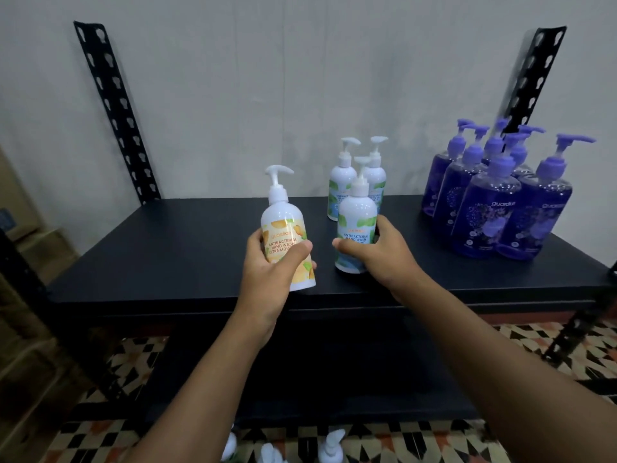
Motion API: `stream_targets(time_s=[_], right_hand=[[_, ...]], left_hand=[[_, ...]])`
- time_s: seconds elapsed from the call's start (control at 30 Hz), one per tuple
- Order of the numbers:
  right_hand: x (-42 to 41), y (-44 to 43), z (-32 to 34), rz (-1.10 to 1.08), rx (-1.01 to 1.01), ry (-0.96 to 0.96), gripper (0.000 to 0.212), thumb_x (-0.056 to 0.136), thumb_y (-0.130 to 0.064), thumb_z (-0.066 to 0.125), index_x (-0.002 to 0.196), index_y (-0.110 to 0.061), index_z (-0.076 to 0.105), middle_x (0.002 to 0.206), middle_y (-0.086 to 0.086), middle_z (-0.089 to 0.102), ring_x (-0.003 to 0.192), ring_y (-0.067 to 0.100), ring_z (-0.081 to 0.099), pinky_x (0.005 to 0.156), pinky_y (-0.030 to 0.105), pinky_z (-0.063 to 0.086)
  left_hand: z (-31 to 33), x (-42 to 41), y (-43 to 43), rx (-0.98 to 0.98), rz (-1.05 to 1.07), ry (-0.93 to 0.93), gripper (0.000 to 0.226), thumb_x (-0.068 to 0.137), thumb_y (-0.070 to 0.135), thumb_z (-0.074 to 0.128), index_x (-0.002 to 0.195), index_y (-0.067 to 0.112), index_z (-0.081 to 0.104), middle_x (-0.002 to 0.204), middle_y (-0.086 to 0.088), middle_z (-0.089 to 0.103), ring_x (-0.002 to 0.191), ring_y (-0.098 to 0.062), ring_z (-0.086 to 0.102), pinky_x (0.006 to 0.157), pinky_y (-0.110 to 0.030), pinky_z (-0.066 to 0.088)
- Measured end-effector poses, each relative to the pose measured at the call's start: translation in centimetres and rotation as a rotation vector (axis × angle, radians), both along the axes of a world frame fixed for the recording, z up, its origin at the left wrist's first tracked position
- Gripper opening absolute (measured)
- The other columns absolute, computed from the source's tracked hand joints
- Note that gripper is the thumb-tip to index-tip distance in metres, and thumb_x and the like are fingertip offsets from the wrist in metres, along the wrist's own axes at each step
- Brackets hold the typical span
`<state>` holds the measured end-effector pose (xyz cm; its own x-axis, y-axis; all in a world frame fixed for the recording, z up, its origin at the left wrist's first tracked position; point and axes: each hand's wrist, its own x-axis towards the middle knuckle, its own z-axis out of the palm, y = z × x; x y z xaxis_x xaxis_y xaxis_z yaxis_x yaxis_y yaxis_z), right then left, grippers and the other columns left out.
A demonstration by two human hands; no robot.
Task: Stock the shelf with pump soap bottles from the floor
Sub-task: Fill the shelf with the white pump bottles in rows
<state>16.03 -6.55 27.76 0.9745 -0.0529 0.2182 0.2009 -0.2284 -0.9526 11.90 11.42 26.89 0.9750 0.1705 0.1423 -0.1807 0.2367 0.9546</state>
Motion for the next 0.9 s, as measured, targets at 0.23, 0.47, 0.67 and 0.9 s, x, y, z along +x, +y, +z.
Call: stream_targets(time_s=[0.23,0.47,0.67,0.9], right_hand=[[0.9,-0.6,-1.4,-0.042,-0.133,-0.028,0.068,0.070,-0.031,0.092,0.118,-0.035,0.045,0.123,-0.004,0.059,0.108,0.009,0.063,0.093,0.028,0.055],[2.0,-0.1,-1.7,-0.195,-0.299,-0.011,0.067,0.069,-0.029,0.092,0.112,-0.026,0.041,0.126,0.003,0.057,0.108,0.017,0.061,0.085,0.028,0.050],[5.2,0.7,-1.4,-0.243,-0.288,-0.005,0.059,0.071,-0.025,0.090,0.110,-0.019,0.046,0.118,0.001,0.059,0.098,0.017,0.059,0.078,0.030,0.046],[8.1,1.4,-1.5,-0.278,-0.333,0.012,0.058,0.075,-0.028,0.088,0.116,-0.014,0.050,0.116,0.003,0.062,0.101,0.021,0.060,0.081,0.036,0.051]], left_hand=[[-0.2,0.6,-1.0,-0.027,0.011,0.006,0.050,0.088,0.017,0.077,0.130,0.023,0.051,0.099,-0.002,0.073,0.087,-0.033,0.076,0.072,-0.043,0.062],[-0.2,0.8,-1.1,-0.029,0.016,0.017,0.047,0.088,0.017,0.077,0.127,0.023,0.052,0.102,-0.003,0.072,0.085,-0.031,0.076,0.069,-0.040,0.059],[-0.1,1.0,-1.2,-0.038,0.008,0.017,0.042,0.088,0.016,0.076,0.123,0.024,0.053,0.096,-0.001,0.072,0.081,-0.029,0.075,0.070,-0.042,0.061],[-0.1,1.2,-1.3,-0.024,-0.002,0.009,0.039,0.087,0.016,0.076,0.117,0.028,0.054,0.097,-0.001,0.071,0.080,-0.029,0.075,0.075,-0.046,0.063]])
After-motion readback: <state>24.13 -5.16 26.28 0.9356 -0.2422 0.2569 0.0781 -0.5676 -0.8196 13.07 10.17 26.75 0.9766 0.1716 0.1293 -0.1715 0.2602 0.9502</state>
